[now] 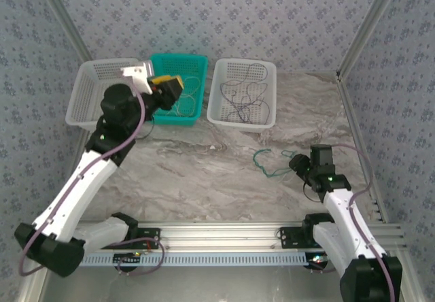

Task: Untangle the cables

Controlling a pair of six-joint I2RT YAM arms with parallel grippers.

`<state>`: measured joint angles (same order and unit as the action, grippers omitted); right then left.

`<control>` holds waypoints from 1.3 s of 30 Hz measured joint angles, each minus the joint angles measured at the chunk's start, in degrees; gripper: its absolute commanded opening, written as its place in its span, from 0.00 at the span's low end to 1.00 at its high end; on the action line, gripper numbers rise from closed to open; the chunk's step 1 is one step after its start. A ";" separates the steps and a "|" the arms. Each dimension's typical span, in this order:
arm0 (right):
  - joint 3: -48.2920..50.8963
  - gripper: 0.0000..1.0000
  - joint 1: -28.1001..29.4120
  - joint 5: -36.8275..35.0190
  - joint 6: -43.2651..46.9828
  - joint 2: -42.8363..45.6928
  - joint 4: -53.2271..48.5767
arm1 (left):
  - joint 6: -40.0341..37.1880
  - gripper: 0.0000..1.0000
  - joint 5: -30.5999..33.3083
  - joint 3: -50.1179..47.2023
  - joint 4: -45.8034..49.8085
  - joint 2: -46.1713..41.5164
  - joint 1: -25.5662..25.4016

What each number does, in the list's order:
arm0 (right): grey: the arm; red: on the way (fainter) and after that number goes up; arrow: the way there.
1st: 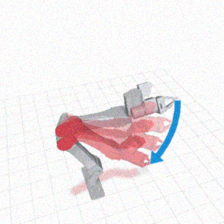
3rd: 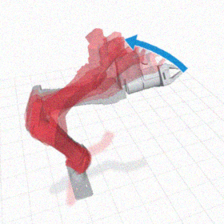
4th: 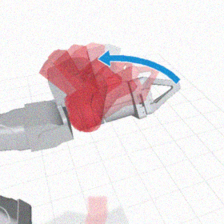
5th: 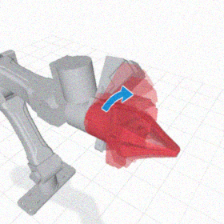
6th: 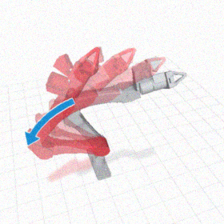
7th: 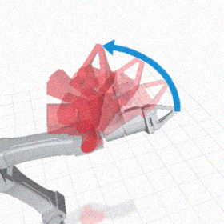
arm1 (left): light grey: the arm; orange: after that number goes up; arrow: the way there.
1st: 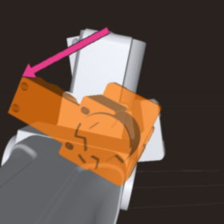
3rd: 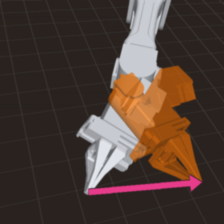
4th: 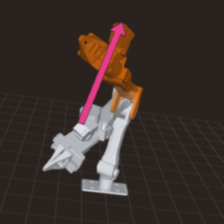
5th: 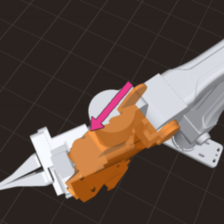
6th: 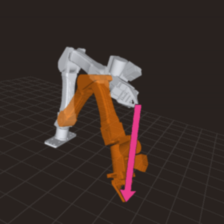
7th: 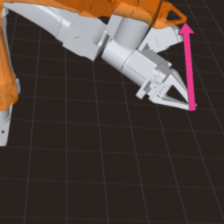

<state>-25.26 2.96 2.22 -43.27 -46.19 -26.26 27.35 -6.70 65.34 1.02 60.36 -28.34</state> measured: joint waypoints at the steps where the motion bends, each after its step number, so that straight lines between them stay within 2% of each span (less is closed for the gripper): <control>1: -0.11 0.45 -0.11 0.59 0.04 -1.38 0.61 | -0.48 0.46 0.39 -0.94 0.22 -0.96 -1.66; 3: -0.42 0.35 -0.33 1.84 0.13 -4.35 1.68 | -1.40 0.46 1.31 -2.32 0.92 -1.57 -4.15; 8: -0.68 0.35 -0.48 4.46 -0.85 -9.14 2.99 | -2.73 0.46 3.80 -6.23 3.56 -1.60 -8.44; 11: -0.68 0.25 -0.48 5.01 -0.90 -9.03 2.84 | -2.86 0.46 4.61 -7.80 4.79 -1.60 -8.81; 13: -0.68 0.26 -0.48 5.38 -1.03 -8.04 2.45 | -2.86 0.46 4.83 -8.35 5.05 -1.55 -8.81; 16: -0.68 0.37 -0.48 5.77 -1.03 -5.42 1.16 | -2.86 0.46 4.81 -8.57 5.07 -1.27 -8.81; 21: -0.68 0.37 -0.48 5.75 -1.14 -0.50 -1.92 | -2.86 0.46 4.66 -8.59 5.03 -0.52 -8.85; 25: -0.11 0.26 -0.44 5.99 -1.88 0.63 -2.49 | -2.82 0.46 4.63 -8.70 4.98 -0.24 -8.96; 30: 1.92 0.00 -0.17 6.16 -2.75 0.26 -2.43 | -2.82 0.46 4.04 -8.74 4.96 0.11 -8.96; 33: 1.99 0.00 0.02 6.69 -2.14 -0.46 -2.12 | -2.93 0.47 2.54 -8.72 4.83 1.55 -9.57; 34: 1.88 0.00 0.20 7.06 -1.70 -0.59 -1.97 | -3.21 0.47 1.97 -8.72 4.83 2.19 -9.94; 39: -2.10 0.00 2.49 10.82 3.48 -0.83 -2.29 | -4.74 0.66 -1.29 -8.96 4.81 6.71 -12.94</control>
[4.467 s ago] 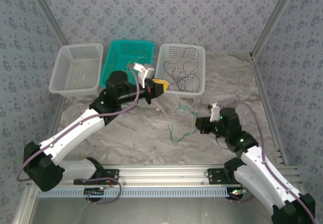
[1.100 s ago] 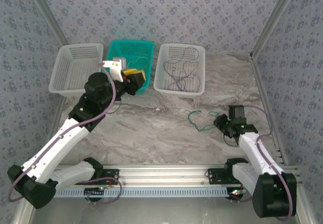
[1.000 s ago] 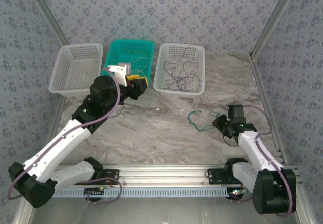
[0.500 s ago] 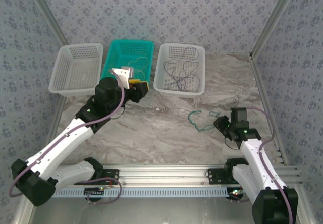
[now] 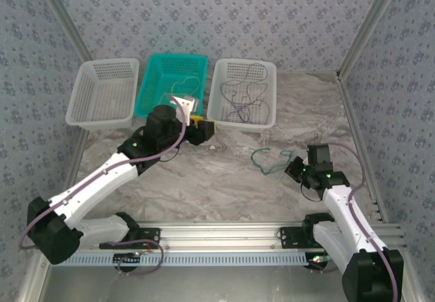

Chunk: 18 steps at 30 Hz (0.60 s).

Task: Untangle the cables

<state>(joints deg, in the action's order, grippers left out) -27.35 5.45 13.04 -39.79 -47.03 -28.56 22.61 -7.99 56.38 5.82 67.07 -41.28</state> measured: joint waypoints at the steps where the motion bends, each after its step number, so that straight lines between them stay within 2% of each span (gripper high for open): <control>1: -1.38 0.00 0.63 1.03 1.18 0.00 0.00 | -0.35 0.69 -0.46 -0.26 -0.04 0.61 -0.52; 6: -9.51 0.00 4.52 6.29 6.75 0.15 -0.07 | -1.40 0.77 -2.78 -2.32 -0.94 3.13 -3.32; 18: -20.83 0.00 11.65 11.19 9.35 -2.08 -1.36 | -3.30 0.81 -8.11 -4.20 -7.32 6.14 -8.68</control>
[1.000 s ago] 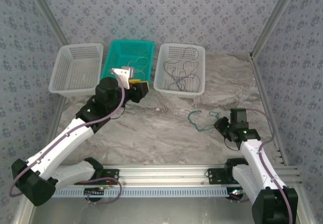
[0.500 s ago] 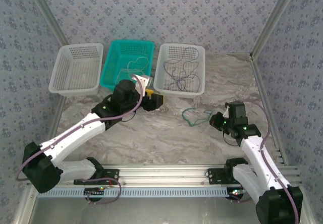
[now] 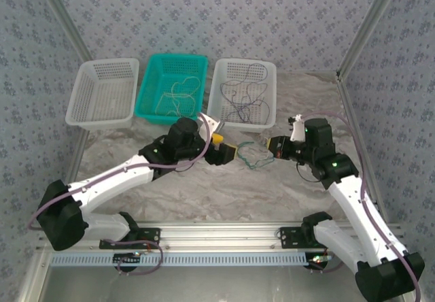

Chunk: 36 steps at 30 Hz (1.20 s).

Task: Untangle the cables

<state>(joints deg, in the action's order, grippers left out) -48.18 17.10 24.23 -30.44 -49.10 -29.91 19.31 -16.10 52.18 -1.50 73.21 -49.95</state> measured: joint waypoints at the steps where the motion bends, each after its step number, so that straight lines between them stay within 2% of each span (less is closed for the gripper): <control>1: -0.72 0.00 0.37 0.11 -0.20 -0.22 0.04 | -0.26 0.81 -0.72 0.00 -1.18 0.59 -0.90; 8: -4.35 0.00 3.74 0.72 -3.63 -1.38 1.18 | -3.26 0.81 -2.36 2.12 -5.73 8.37 -6.54; 12: -4.46 0.00 6.14 0.61 -6.43 -2.14 1.90 | -3.21 0.79 -2.40 3.41 -10.34 12.72 -7.50; 14: -4.39 0.00 7.19 0.20 -7.82 -2.34 2.12 | -2.89 0.65 -2.43 3.76 -13.11 14.45 -7.76; 15: -4.31 0.00 7.48 -0.02 -8.26 -2.34 2.27 | -2.60 0.52 -2.36 4.13 -14.08 15.19 -7.98; 17: -4.11 0.00 7.80 -1.09 -9.14 -2.34 2.23 | -1.86 0.09 -1.42 5.60 -14.62 16.61 -8.52; 18: -4.07 0.00 7.80 -1.86 -9.27 -2.34 2.19 | -1.68 0.00 -0.85 6.56 -14.23 17.09 -8.72; 21: -4.02 0.06 7.39 -4.81 -9.60 -2.29 1.42 | -1.22 0.00 0.59 8.13 -13.68 17.27 -9.09; 26: -3.23 0.41 5.07 -6.45 -9.51 -1.22 -0.07 | 0.13 0.00 3.37 8.13 -11.39 14.51 -9.09; 28: -3.13 0.48 3.54 -6.97 -9.05 -0.57 -0.85 | 0.31 0.00 5.16 8.70 -8.26 12.37 -9.07; 33: -3.13 0.54 -0.13 -7.19 -8.13 2.12 -2.40 | -0.70 0.00 9.53 13.09 -0.72 6.43 -8.50; 36: -2.97 0.57 -2.36 -7.48 -7.89 4.52 -2.80 | -2.54 0.00 10.69 16.57 3.10 3.13 -6.01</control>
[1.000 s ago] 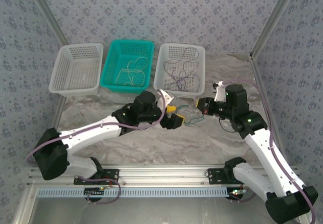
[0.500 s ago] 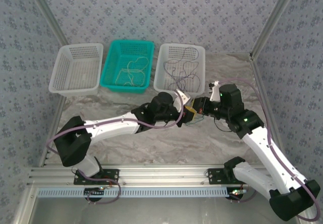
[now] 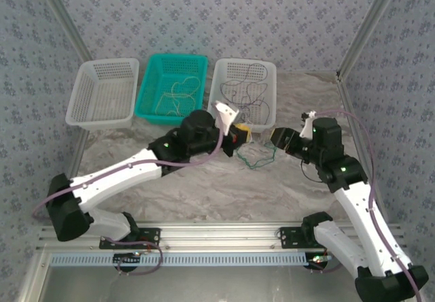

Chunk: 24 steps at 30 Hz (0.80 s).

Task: Untangle the cables

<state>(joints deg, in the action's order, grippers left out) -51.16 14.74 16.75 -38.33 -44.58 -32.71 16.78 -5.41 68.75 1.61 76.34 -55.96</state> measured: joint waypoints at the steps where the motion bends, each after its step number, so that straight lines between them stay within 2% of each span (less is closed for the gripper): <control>1: 0.24 0.57 -0.61 -0.07 0.00 0.76 0.02 | -0.59 0.00 0.22 0.98 0.85 -0.66 1.11; 4: 1.66 0.59 -2.43 0.00 -0.04 2.67 -0.02 | -3.26 0.00 0.76 4.76 3.13 -2.10 6.54; 10: 4.37 0.60 -4.20 0.87 -0.26 2.64 -0.42 | -6.80 0.00 -1.73 10.51 4.87 -0.20 20.85; 17: 4.63 0.60 -5.14 1.77 -0.22 2.69 -0.90 | -5.75 0.02 -6.36 17.99 4.46 14.03 36.00; 21: 4.63 0.61 -5.86 2.14 0.24 3.15 -2.36 | -2.54 0.40 -9.99 25.42 7.13 25.94 41.88; 22: 4.63 0.61 -6.08 2.14 0.37 3.34 -2.73 | -1.84 0.47 -10.34 26.64 7.89 28.09 42.91; 24: 4.63 0.61 -6.49 2.14 0.44 3.72 -3.17 | -0.35 0.53 -10.67 27.04 9.51 29.57 44.00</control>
<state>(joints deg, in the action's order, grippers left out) -46.52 8.25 18.90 -37.89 -40.86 -35.88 16.43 -16.08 95.79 11.11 105.91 -11.97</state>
